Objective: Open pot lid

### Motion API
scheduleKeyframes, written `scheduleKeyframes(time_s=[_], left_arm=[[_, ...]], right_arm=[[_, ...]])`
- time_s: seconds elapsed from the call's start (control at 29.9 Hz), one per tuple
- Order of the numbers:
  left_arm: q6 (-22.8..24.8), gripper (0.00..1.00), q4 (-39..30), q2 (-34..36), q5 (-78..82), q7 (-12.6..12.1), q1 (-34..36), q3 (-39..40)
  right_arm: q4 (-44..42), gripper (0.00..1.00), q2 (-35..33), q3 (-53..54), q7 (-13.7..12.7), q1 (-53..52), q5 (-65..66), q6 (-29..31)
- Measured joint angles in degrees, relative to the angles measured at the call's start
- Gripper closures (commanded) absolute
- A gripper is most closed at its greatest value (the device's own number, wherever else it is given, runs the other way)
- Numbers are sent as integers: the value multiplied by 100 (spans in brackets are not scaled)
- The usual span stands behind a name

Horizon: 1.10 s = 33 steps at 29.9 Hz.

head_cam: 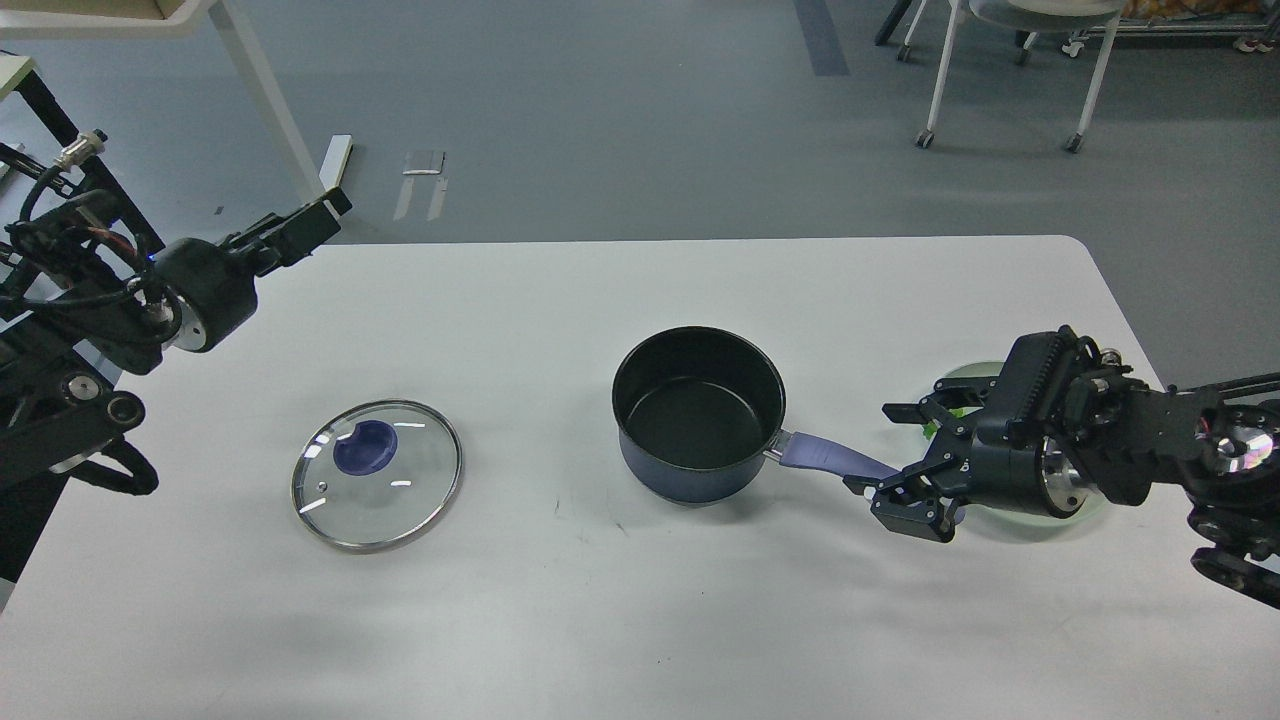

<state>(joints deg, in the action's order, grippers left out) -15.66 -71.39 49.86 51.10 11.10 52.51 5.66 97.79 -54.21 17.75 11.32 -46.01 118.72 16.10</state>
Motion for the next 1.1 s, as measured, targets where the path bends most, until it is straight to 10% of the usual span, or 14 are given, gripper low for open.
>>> scheduleKeyframes(time_s=[0.6, 1.1], left_arm=[[444, 1, 1755, -1407, -4343, -9, 238, 1020], [845, 1, 2784, -2450, -5702, -10, 130, 1566]], right_arm=[[-2532, 0, 51, 1467, 9, -1236, -5907, -464], [-6327, 0, 2809, 1802, 18, -1189, -10919, -610]])
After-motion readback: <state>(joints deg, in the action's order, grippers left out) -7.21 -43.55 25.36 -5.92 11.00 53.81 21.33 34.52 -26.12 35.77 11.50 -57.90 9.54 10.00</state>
